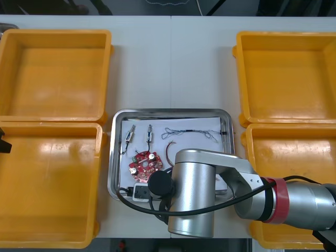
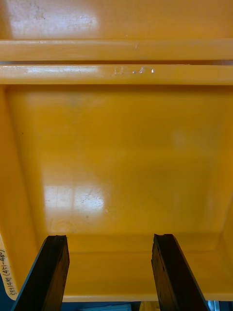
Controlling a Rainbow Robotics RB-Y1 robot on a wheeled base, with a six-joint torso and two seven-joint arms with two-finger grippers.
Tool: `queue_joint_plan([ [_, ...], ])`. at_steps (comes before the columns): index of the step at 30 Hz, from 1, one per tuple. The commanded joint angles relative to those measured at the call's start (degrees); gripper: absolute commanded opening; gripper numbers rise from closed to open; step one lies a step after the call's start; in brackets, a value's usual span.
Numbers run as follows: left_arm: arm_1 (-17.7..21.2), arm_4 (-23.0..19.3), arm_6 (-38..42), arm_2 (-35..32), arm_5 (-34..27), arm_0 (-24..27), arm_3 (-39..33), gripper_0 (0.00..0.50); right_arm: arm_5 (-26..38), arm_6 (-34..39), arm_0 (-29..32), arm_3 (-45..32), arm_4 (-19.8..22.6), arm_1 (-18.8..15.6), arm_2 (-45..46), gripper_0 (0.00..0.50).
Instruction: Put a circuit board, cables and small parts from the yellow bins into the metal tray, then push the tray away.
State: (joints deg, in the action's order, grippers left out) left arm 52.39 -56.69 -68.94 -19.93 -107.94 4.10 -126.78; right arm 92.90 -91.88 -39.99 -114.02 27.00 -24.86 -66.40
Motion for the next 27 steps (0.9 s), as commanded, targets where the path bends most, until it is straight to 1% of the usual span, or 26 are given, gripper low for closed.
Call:
queue_joint_plan([
  [1, 1.40, -0.35, -2.25, -1.69, 0.63, -0.67, -1.54, 0.500, -0.52, -0.76, -1.67, -0.50, -1.34, 1.40, -0.93, 0.028],
  [2, 1.40, -0.35, -2.25, -1.69, 0.63, -0.67, -1.54, 0.500, -0.52, -0.67, -1.67, -0.50, -1.51, 1.40, -0.84, 0.000],
  [13, 1.40, -0.35, -2.25, -1.69, 0.63, -0.67, -1.54, 0.500, -0.52, -0.93, -4.57, -0.50, -1.78, -0.01, -0.93, 0.000],
  [18, 1.40, -0.35, -2.25, -1.69, 0.63, -0.67, -1.54, 0.500, -0.52, -1.11, -7.47, -0.50, -1.69, -1.06, -1.63, 0.000],
  [24, 1.40, -0.35, -2.25, -1.69, 0.63, -0.67, -1.54, 0.500, -0.52, -0.76, -9.49, -0.50, -1.78, -2.21, -1.72, 0.000],
  [27, 1.40, -0.35, -2.25, -1.69, 0.63, -0.67, -1.54, 0.500, -0.52, -0.76, -10.89, -0.06, -1.69, -2.29, -1.72, 0.000],
])
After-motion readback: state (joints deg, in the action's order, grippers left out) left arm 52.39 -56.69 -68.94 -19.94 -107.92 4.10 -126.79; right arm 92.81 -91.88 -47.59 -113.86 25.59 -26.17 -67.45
